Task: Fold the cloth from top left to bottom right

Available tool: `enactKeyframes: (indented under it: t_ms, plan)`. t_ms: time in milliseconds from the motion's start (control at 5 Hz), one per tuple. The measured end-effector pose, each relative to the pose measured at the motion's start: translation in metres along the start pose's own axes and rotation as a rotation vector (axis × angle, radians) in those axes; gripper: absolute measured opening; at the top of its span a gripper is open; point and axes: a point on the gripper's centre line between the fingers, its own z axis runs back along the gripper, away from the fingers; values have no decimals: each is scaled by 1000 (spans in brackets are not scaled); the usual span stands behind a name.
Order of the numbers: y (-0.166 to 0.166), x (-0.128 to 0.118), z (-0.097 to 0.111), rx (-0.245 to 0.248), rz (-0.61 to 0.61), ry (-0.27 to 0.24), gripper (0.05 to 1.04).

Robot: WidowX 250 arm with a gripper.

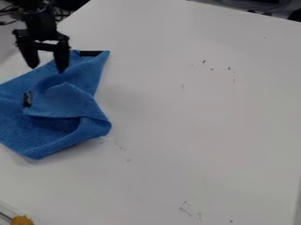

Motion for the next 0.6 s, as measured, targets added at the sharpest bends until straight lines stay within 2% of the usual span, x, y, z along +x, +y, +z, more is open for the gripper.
enactKeyframes:
  t_ms: [400, 600]
  plan:
    - [-7, 53, -22, -19, -129, -16, 1000]
    - [-12, 77, -21, -7, -179, -48, 1000]
